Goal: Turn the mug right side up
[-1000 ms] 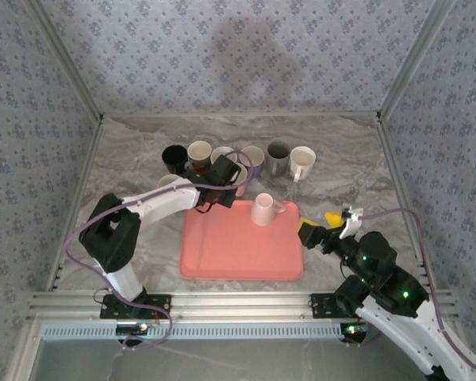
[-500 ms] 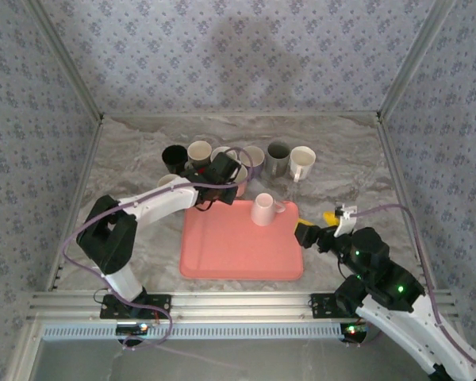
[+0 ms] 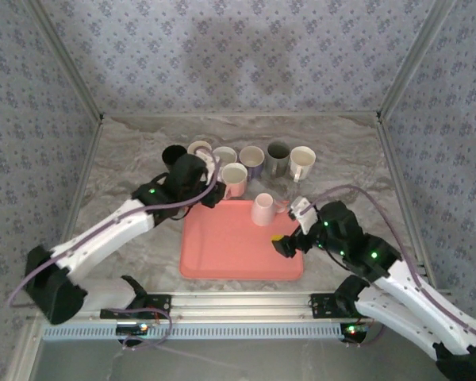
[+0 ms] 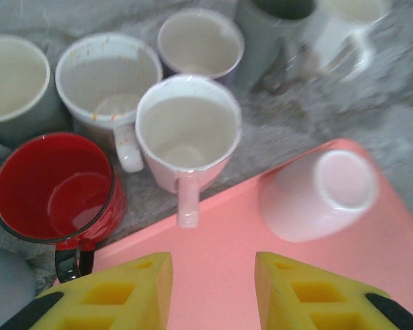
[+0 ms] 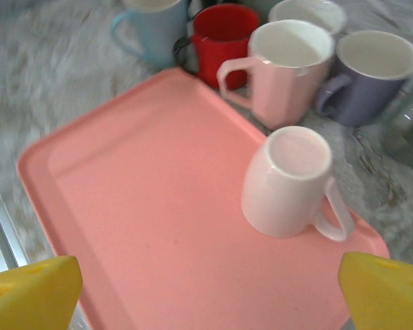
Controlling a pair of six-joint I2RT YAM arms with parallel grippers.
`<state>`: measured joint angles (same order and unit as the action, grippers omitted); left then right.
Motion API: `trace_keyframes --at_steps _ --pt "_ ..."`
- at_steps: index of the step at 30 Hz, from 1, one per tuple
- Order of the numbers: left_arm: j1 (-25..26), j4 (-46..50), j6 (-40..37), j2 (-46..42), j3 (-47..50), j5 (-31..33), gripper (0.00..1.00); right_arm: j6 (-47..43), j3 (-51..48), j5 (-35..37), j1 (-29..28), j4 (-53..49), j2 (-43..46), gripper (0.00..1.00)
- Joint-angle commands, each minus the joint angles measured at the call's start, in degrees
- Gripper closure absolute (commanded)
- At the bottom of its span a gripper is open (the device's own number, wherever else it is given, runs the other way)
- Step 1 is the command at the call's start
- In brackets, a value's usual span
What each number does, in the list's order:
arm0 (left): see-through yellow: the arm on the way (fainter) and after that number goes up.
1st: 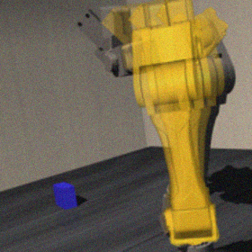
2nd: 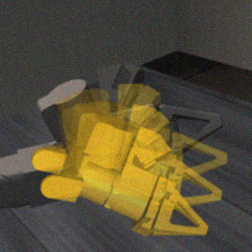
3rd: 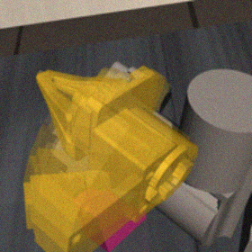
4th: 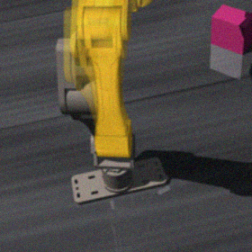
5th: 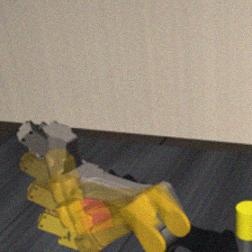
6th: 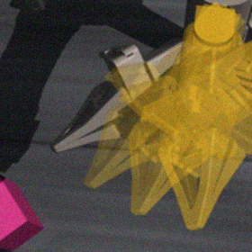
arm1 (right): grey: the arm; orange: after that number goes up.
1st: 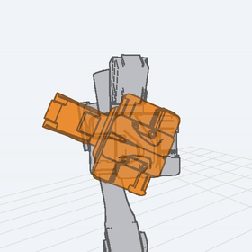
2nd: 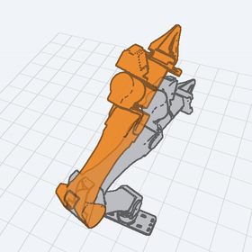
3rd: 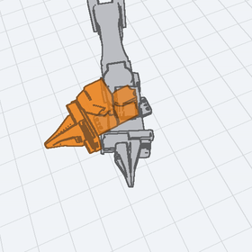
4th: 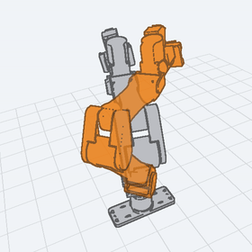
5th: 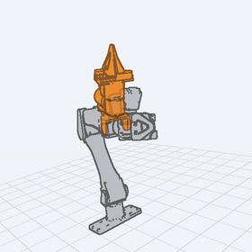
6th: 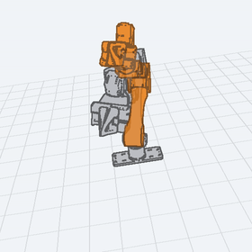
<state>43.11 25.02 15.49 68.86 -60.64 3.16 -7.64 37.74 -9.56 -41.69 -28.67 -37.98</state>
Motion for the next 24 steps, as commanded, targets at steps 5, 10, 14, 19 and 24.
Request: trace_keyframes --at_steps 5,10,14,19,24 --pt "-0.21 2.35 -4.18 -10.23 2.49 -13.25 0.63 -26.65 12.79 -15.43 8.46 -5.43 -17.71 0.00" --pt "-0.13 1.23 -6.82 -14.71 5.65 -13.46 0.63 -28.86 16.16 -17.09 12.37 -3.82 -26.96 0.00" --pt "-0.08 -1.01 -6.27 -17.65 8.23 -14.30 0.65 -29.95 15.38 -22.00 17.44 -0.48 -29.88 0.00" --pt "0.01 -1.61 -6.37 -19.93 9.01 -14.60 0.66 -31.84 13.68 -25.20 20.46 2.41 -32.55 0.04" --pt "-0.05 -1.55 -6.61 -20.65 8.95 -14.52 0.67 -30.28 13.23 -23.33 21.03 4.47 -37.37 0.03"
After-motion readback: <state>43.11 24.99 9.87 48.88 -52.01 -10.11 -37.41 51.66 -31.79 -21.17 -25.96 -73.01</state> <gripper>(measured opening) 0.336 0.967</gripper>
